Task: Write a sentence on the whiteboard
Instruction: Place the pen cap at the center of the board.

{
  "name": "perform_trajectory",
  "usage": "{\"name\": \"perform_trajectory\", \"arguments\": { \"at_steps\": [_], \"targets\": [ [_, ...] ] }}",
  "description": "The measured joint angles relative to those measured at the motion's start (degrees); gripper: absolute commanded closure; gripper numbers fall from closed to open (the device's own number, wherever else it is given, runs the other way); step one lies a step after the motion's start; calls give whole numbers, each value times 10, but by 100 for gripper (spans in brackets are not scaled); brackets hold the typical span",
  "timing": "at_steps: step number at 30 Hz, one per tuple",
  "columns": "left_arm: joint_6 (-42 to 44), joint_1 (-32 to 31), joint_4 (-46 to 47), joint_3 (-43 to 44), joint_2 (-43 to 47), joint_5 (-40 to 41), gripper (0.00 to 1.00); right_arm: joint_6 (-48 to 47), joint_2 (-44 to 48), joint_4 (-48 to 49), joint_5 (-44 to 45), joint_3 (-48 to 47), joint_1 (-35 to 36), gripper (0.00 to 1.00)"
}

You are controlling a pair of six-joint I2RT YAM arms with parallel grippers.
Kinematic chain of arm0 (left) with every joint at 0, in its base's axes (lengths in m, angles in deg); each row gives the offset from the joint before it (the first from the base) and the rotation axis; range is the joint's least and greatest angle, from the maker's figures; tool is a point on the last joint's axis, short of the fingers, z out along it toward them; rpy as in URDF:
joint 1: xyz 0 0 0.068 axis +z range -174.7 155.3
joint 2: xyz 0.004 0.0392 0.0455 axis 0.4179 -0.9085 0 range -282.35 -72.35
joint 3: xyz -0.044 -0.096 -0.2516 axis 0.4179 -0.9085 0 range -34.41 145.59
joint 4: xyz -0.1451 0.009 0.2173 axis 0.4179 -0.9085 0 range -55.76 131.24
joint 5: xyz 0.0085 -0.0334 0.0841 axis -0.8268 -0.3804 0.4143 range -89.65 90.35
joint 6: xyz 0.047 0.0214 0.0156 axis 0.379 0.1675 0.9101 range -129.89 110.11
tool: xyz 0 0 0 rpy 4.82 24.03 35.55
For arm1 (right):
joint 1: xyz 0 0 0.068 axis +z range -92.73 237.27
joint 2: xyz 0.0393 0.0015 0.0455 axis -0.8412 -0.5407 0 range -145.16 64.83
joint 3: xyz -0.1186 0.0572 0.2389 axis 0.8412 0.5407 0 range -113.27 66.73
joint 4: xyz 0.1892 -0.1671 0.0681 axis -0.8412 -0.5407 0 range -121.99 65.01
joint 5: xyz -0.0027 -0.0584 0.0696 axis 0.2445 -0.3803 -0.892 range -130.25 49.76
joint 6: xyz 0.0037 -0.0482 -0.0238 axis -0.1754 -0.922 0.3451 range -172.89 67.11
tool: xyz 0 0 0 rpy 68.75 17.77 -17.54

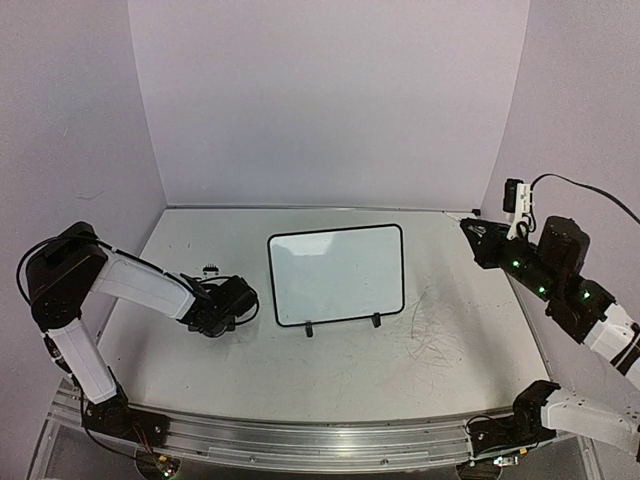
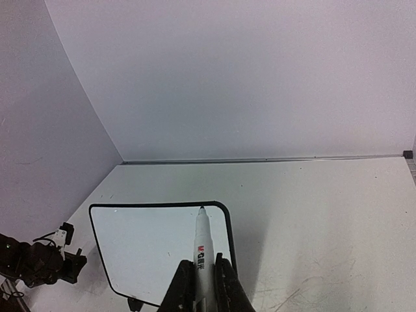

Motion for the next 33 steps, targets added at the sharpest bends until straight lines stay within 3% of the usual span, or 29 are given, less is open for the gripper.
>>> {"name": "perform_trajectory", "arguments": {
  "at_steps": [13, 21, 29, 33],
  "targets": [
    [-26, 0, 0, 0, -23, 18, 88, 7, -16, 2, 0, 3, 0, 100],
    [-32, 0, 0, 0, -30, 18, 78, 11, -16, 2, 0, 3, 0, 100],
    [-39, 0, 1, 0, -30, 18, 76, 11, -16, 2, 3, 3, 0, 100],
    [-38, 0, 1, -1, -20, 18, 67, 11, -15, 0, 19, 3, 0, 100]
  ]
}}
